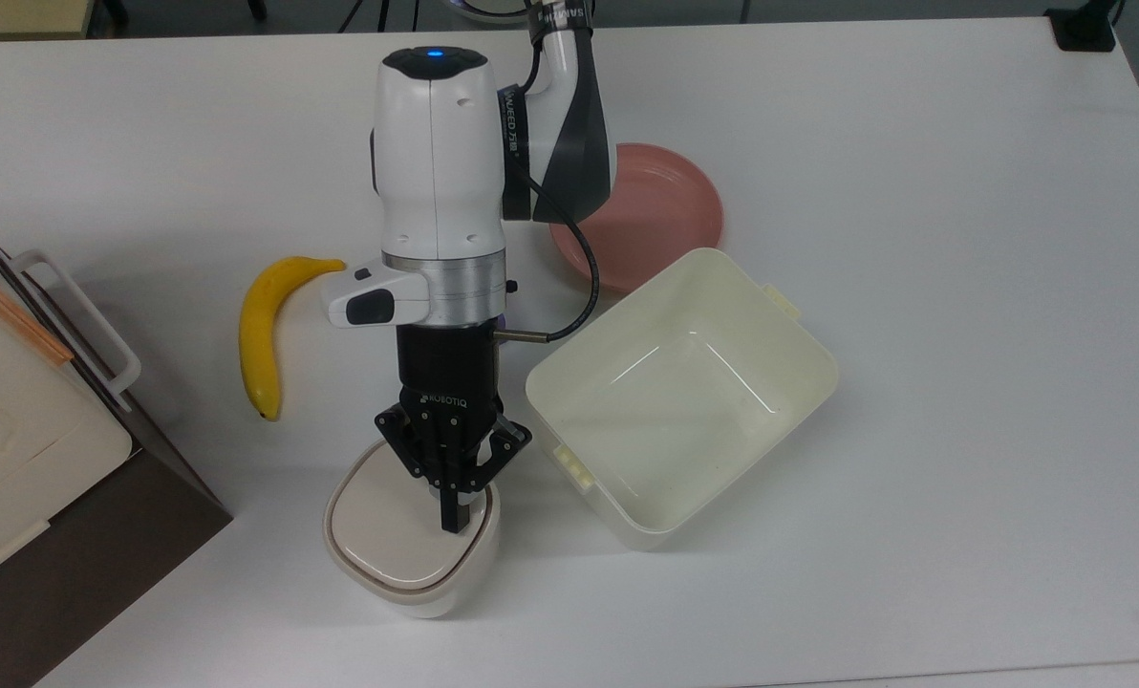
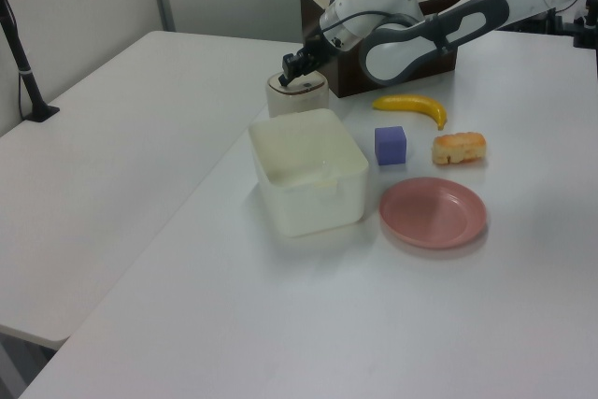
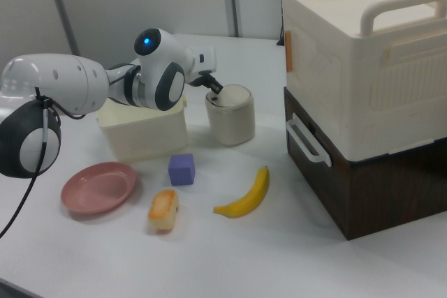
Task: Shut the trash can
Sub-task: 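Hold the gripper pressed on top of the closed lid, then raise the gripper up away from the closed trash can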
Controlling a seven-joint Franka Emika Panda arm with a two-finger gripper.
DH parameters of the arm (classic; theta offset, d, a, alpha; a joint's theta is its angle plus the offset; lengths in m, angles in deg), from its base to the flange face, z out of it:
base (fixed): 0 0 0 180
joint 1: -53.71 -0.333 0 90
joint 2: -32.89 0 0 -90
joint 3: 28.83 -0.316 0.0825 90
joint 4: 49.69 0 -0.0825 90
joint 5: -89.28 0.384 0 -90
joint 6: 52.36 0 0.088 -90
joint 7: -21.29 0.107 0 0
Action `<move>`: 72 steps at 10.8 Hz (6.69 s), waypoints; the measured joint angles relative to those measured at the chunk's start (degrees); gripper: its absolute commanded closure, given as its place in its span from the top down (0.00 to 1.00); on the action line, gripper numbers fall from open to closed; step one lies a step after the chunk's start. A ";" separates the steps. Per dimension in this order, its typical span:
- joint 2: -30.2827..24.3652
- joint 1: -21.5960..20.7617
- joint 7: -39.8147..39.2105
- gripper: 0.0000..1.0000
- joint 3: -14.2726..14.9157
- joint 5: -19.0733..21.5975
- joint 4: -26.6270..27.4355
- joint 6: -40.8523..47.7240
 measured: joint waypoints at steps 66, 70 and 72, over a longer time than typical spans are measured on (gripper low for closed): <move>-29.89 1.56 1.65 0.00 1.69 3.92 12.38 30.46; -41.60 3.07 -6.64 0.01 1.74 4.35 12.41 57.42; -46.43 4.90 -11.63 0.92 1.80 5.74 12.61 66.44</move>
